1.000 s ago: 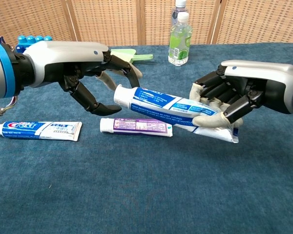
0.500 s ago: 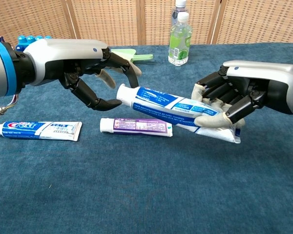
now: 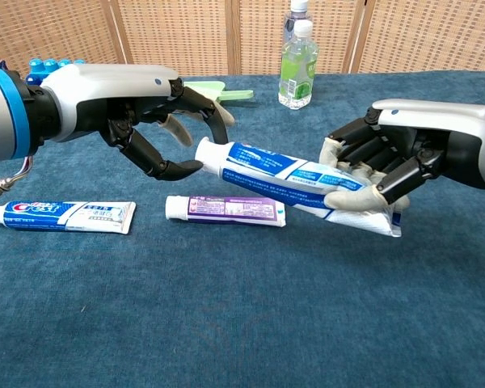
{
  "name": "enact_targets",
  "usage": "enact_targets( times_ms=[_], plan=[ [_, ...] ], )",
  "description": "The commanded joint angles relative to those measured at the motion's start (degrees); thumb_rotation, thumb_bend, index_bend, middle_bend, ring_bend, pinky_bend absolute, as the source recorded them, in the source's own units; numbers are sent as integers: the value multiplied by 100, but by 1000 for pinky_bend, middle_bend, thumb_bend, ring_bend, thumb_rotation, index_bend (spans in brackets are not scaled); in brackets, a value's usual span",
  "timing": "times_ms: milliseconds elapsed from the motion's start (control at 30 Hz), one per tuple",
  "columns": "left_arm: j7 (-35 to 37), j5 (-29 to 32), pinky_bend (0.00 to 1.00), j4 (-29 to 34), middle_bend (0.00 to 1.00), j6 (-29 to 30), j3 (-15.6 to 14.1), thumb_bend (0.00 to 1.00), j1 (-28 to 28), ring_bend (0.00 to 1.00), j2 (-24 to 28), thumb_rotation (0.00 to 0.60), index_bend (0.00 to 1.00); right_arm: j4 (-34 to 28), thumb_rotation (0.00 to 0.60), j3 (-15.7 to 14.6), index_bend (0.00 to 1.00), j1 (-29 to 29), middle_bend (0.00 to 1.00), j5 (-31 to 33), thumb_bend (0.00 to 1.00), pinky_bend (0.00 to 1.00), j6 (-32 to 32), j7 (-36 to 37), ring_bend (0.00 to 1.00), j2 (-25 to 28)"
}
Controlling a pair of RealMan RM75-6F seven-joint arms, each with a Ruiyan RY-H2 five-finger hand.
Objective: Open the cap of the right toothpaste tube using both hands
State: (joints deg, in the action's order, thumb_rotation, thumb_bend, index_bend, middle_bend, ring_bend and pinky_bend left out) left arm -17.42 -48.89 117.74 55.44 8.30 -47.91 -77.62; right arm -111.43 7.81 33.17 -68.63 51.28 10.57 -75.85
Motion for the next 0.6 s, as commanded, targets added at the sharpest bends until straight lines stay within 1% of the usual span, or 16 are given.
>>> enact_targets(
  times_ms=[33, 333, 600],
  plan=[
    [8, 2, 192, -4, 147, 11, -5, 421, -3, 73, -2, 600, 391, -3, 600, -1, 959, -1, 721, 2, 496, 786, 3, 4, 699, 5],
    [16, 0, 194, -12, 151, 81, -37, 423, -4, 75, -20, 600, 421, 8, 600, 35, 958, -9, 721, 104, 495, 786, 12, 80, 699, 6],
    [18, -33, 195, 12, 152, 160, -47, 424, 16, 78, -10, 600, 466, 30, 600, 68, 959, 20, 720, 343, 497, 792, 21, -41, 702, -13]
  ],
)
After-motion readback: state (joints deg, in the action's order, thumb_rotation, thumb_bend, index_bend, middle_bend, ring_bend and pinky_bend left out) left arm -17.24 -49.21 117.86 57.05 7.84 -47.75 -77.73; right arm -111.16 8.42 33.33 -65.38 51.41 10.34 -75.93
